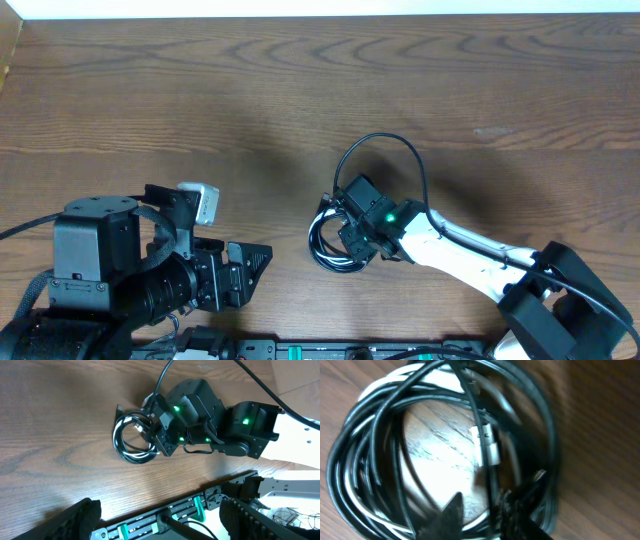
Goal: Untangle cables
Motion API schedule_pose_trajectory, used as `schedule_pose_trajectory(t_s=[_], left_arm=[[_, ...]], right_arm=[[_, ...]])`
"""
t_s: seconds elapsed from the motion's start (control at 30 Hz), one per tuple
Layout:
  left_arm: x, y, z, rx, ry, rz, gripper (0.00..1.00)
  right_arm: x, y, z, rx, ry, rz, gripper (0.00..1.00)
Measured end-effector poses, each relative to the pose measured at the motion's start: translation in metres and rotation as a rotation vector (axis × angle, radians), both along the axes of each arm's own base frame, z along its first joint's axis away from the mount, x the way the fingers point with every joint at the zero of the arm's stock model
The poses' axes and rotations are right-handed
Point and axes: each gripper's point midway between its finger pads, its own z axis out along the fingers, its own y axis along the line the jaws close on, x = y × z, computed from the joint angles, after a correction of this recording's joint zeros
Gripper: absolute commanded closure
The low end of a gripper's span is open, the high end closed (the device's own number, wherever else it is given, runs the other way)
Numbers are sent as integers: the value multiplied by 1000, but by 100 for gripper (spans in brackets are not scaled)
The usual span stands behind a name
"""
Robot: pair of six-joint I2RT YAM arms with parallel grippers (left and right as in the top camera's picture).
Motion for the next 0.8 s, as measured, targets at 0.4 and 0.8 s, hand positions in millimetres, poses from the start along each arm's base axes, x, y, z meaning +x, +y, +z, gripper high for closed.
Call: schedule_pose_trajectory(t_s=[0.4,0.8], left_arm=[[0,0,0,0,0,0,18],[1,2,-1,11,-1,7,18]], right_arm=[[0,-2,-1,-6,0,-11,99],[-2,-5,17,-29,28,-28,99]])
